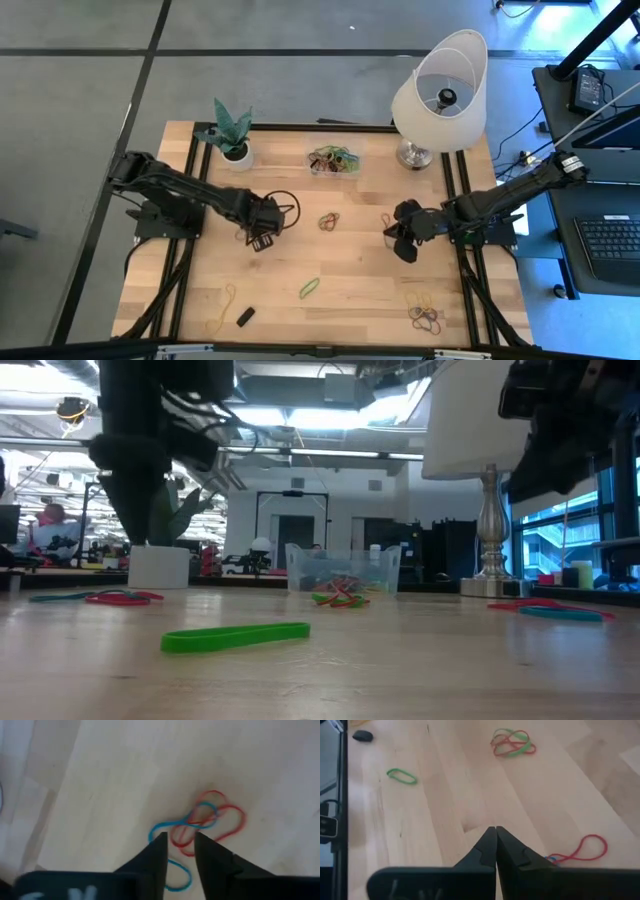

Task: Pick and place rubber bands into bin
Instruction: Put the blue rubber band into the transparent bin

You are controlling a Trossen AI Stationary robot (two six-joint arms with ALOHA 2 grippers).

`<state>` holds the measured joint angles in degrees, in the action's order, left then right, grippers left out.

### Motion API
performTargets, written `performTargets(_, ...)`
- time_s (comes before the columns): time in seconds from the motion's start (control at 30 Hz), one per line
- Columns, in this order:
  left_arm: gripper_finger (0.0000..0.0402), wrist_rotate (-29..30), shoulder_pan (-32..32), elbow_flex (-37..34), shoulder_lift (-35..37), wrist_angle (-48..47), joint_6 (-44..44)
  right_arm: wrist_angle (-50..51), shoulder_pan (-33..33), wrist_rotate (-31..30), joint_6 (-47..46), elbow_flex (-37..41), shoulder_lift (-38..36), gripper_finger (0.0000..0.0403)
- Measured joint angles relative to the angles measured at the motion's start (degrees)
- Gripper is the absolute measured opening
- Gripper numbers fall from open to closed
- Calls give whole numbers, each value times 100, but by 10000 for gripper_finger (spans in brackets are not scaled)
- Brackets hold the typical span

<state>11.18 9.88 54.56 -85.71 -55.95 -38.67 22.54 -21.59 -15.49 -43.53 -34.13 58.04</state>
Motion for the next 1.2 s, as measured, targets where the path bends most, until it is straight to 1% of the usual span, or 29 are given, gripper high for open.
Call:
performTargets(0.1, 121, -53, -206, -139, 0, 24, 288, -11, -38, -12, -75, 3, 24, 2)
performTargets(0.23, 144, -284, -502, -456, 0, 150, 660, -84, -87, -10, 46, 3, 46, 2)
performTargets(0.33, 149, -488, -637, -706, 0, 267, 877, -119, -87, -10, 45, 3, 46, 2)
performTargets(0.43, 150, -577, -696, -964, 0, 592, 970, -175, -87, -10, 52, 3, 46, 2)
performTargets(0.6, 143, -614, -705, -1382, 1, 1154, 804, -183, -87, -8, 48, 3, 46, 2)
performTargets(0.7, 130, -686, -705, -1574, 28, 1263, 549, -201, -87, -6, 48, 3, 46, 2)
performTargets(0.77, 110, -709, -703, -1644, 33, 1272, 491, -208, -87, -4, 51, 3, 46, 2)
performTargets(0.83, 79, -689, -661, -1652, 29, 1264, 486, -218, -87, -1, 55, 3, 46, 2)
performTargets(0.93, 21, -607, -595, -1662, 30, 1287, 328, -218, -86, 1, 59, 3, 46, 2)
performTargets(0.97, 12, -593, -571, -1664, 44, 1291, 233, -220, -87, 3, 59, 3, 46, 2)
performTargets(1.07, 4, -590, -467, -1621, 128, 1268, -50, -220, -87, 5, 63, 3, 46, 3)
performTargets(1.13, 2, -735, -354, -1492, 216, 1064, -223, -216, -87, 5, 79, 3, 46, 3)
performTargets(1.2, 3, -732, -244, -1268, 393, 882, -318, -213, -86, 5, 93, 3, 46, 3)
